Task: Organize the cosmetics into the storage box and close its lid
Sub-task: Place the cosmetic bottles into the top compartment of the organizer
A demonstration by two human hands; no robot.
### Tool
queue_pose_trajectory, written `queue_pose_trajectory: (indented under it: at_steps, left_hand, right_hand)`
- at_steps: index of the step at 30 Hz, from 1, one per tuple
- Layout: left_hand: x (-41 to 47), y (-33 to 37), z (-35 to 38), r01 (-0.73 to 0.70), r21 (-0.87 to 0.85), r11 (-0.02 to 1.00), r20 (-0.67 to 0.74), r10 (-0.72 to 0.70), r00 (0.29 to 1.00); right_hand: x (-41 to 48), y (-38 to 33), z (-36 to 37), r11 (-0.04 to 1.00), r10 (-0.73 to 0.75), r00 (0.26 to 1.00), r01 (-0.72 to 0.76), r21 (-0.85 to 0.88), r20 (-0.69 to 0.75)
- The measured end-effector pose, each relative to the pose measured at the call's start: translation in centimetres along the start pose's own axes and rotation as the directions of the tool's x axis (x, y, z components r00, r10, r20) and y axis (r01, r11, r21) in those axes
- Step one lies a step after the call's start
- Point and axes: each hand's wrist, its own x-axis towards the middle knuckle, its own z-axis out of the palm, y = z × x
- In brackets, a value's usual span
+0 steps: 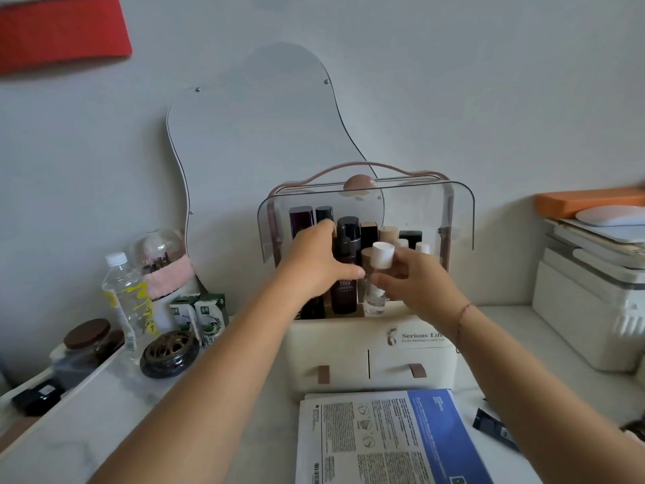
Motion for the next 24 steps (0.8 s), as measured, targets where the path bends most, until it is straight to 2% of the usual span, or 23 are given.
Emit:
queue_pose_trajectory:
  at_steps: [5, 9, 11, 18, 21, 24]
  left_hand:
    - [-0.3, 0.8, 0.9, -0.045, 0.065, 0.997, 0.003, 0.045, 0.999]
    - [0.2, 1.2, 1.5, -0.079, 0.282, 0.956, -0.014, 0.087, 0.996]
    - [0.5, 1.2, 1.6, -0.078, 0.300, 0.951, -0.016, 0.087, 0.996]
    - [0.5, 0.9, 1.4, -0.021, 0.271, 0.962, -0.029, 0.030, 0.999]
    - [0.5, 1.7, 0.8, -0.026, 0.123, 0.992, -0.058, 0.033, 0.998]
    - [0.6, 3.1, 1.1, -0.066, -0.038, 0.997, -0.001, 0.066, 0.998]
  right_hand:
    - [0.1, 0.9, -0.3, 0.993, 0.011, 0.998, -0.019, -0.116, -0.069]
    - [-0.2, 1.7, -1.8, 0.955, 0.021, 0.997, -0.043, -0.292, -0.079]
    - [-0.5, 2.1, -2.4, 0.939, 0.034, 0.996, -0.062, -0.339, -0.088]
    - [-1.1, 2.9, -3.7, 0.927, 0.073, 0.994, -0.099, -0.362, -0.085]
    - [-1.2, 2.9, -3.6, 0.938, 0.066, 0.993, -0.096, -0.334, -0.101]
    - [-1.5, 2.9, -3.7, 0.951, 0.072, 0.991, -0.101, -0.291, -0.109]
